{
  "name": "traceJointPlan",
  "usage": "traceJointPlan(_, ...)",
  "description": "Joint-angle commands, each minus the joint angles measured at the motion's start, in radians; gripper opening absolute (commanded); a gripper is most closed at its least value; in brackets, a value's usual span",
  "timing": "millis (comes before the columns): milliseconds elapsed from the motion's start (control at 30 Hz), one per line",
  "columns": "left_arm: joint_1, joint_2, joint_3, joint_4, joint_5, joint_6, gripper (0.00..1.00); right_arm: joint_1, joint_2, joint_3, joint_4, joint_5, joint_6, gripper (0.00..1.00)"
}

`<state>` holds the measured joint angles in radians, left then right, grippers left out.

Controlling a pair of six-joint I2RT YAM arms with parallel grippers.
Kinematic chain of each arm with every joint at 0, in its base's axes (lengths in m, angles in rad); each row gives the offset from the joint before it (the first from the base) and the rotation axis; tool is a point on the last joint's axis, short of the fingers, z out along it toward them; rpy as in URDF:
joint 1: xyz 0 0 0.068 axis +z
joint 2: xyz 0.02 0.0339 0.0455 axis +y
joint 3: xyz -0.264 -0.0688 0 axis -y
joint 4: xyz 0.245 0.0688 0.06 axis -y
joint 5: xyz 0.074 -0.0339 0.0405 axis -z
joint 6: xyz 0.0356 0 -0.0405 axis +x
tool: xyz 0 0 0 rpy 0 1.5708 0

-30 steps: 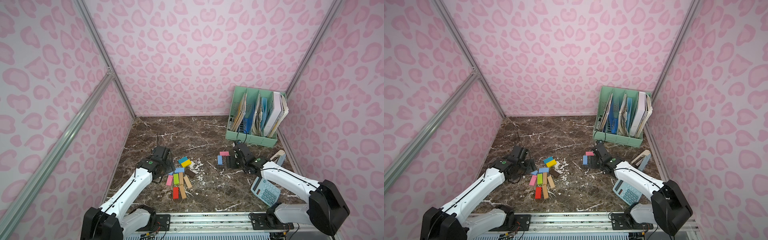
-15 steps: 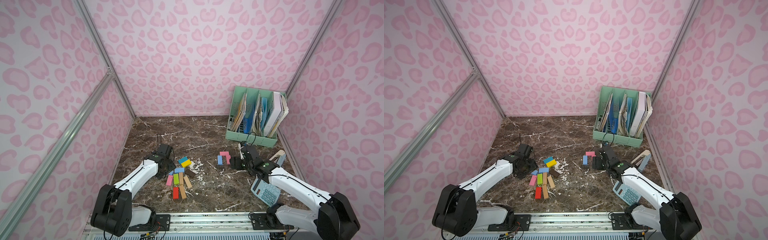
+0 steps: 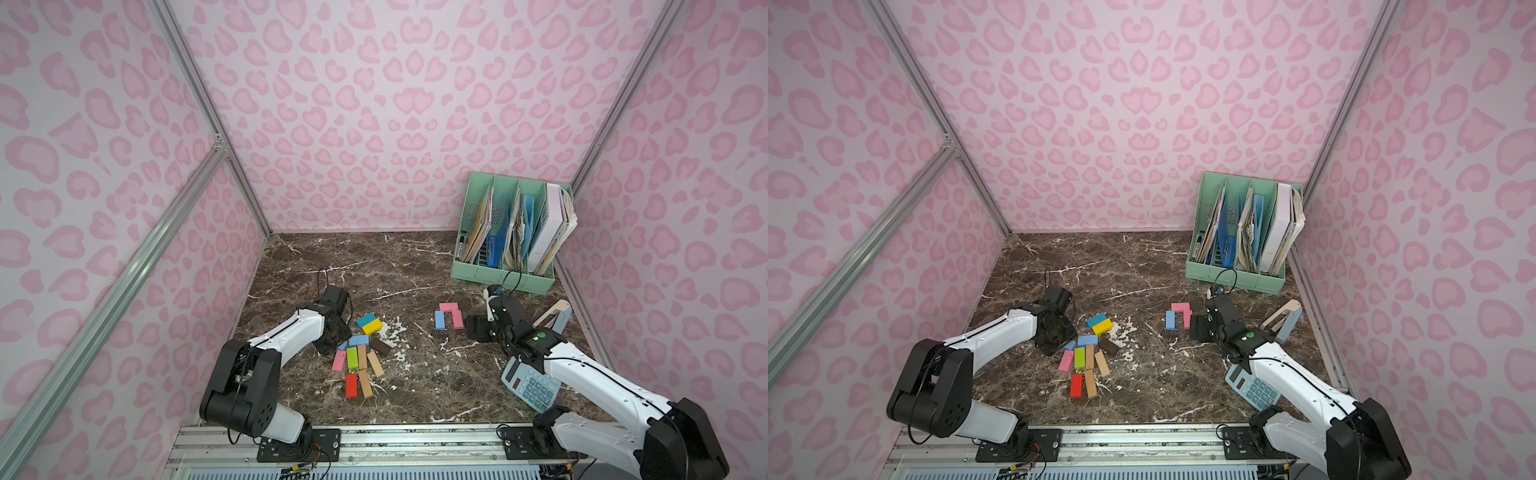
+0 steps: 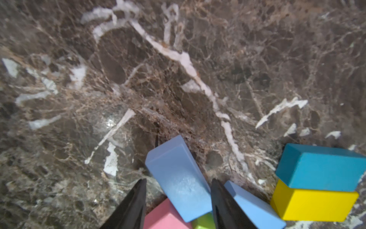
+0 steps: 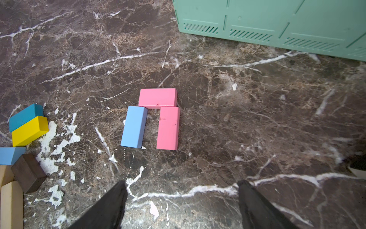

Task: Assemble the number 8 with building blocks
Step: Pick up the building block from the center of the board.

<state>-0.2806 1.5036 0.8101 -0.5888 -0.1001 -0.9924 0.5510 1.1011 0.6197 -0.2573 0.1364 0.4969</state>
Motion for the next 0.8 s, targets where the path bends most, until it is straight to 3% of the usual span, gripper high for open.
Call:
traceJointPlan(0, 0.001, 0.022, 0.009, 0.015, -0.016, 0.004, 0.52, -0.003, -0.006, -0.007, 0.015, -0.006, -0.004, 0.89)
traceJointPlan(300, 0.003, 0.063, 0.025, 0.021, -0.016, 0.011, 0.37, -0.008, -0.006, -0.019, 0.02, -0.011, -0.004, 0.89)
traceJointPlan(533, 0.003, -0.025, 0.071, -0.054, -0.065, 0.066, 0.28, -0.013, -0.011, -0.015, 0.019, -0.013, -0.009, 0.89)
traceJointPlan(767, -0.014, -0.123, 0.225, -0.177, -0.008, 0.314, 0.2, -0.029, -0.041, -0.003, 0.023, -0.03, -0.028, 0.91)
